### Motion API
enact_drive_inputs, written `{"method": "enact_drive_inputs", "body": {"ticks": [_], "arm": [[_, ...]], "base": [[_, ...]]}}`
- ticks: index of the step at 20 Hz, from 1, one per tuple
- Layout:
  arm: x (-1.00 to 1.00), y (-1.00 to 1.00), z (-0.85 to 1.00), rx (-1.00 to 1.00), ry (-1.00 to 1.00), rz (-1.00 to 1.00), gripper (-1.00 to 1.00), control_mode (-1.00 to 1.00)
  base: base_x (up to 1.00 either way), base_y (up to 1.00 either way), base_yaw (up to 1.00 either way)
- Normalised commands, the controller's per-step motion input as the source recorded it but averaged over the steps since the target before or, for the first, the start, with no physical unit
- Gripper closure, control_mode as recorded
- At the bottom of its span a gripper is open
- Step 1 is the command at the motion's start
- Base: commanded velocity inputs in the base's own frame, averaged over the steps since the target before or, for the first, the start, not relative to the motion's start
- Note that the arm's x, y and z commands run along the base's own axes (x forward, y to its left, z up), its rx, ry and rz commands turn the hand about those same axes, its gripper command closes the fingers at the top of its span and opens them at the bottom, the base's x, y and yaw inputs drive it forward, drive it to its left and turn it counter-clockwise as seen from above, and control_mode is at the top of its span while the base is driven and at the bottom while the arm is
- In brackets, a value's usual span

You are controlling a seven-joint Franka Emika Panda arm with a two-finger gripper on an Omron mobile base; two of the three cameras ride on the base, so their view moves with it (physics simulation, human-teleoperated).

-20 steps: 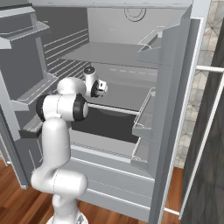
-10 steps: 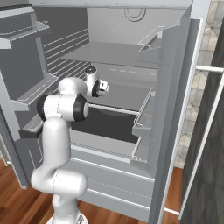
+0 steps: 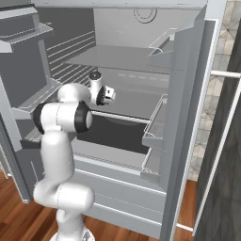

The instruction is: Grab the garlic and lime from the fridge, place them in the blender, close the lid, and turn on the blender to create a marinade.

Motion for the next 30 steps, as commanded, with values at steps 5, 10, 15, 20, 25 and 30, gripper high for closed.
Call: {"method": "enact_drive_inputs", "body": {"ticks": [5,10,15,20,25,30], "arm": [[-1.0,0.0,0.03,0.0,-0.07,0.0,1.0,-1.0],[-1.0,-0.11,0.38,0.0,-0.12,-0.01,1.0,-1.0],[-1.0,-0.15,0.81,0.0,-0.04,-0.06,1.0,-1.0],[-1.0,-0.02,0.84,0.0,0.02,-0.09,1.0,-1.0],[-1.0,0.0,0.84,0.0,0.09,-0.09,1.0,-1.0],[-1.0,-0.18,0.63,0.0,0.07,0.0,1.0,-1.0]], "base": [[0.0,0.0,0.0],[0.0,0.0,0.0],[0.0,0.0,0.0],[0.0,0.0,0.0],[0.0,0.0,0.0],[0.0,0.0,0.0]]}}
